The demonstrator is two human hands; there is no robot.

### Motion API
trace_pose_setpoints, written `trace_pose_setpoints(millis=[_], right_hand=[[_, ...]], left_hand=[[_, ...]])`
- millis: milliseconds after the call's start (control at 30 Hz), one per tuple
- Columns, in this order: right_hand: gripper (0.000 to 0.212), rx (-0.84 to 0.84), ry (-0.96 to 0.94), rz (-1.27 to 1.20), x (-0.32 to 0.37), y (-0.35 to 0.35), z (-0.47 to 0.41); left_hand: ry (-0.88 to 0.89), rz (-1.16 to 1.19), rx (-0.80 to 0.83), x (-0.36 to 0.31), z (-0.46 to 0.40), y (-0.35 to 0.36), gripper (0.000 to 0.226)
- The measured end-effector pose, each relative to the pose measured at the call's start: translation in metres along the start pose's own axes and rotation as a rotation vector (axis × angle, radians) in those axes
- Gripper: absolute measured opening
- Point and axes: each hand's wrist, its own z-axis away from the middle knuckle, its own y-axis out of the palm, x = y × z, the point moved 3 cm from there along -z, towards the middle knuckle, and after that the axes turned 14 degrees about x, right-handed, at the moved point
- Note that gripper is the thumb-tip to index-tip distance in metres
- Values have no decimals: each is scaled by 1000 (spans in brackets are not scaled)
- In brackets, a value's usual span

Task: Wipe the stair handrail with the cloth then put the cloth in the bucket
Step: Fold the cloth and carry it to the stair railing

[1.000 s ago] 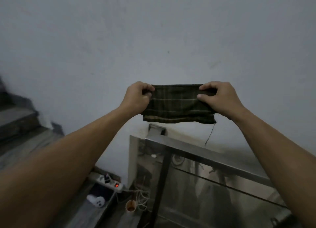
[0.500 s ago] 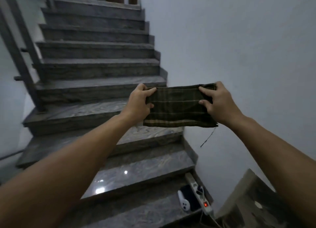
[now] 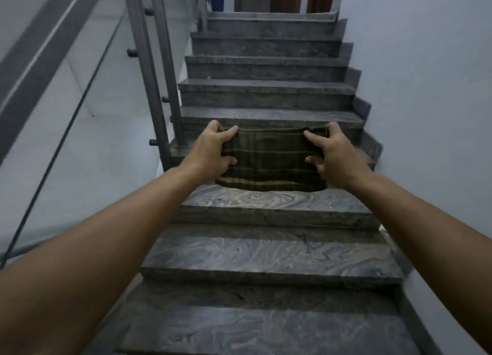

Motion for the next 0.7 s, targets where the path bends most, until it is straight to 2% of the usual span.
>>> trace_pose_setpoints(millis=[233,700], right_hand=[[62,44,-64,4,9,-42,-144],[63,50,-147,3,15,-171,-415]], left_hand=[[-45,-75,-38,40,-106,-86,79],[-151,-142,-111,66,-319,-258,78]])
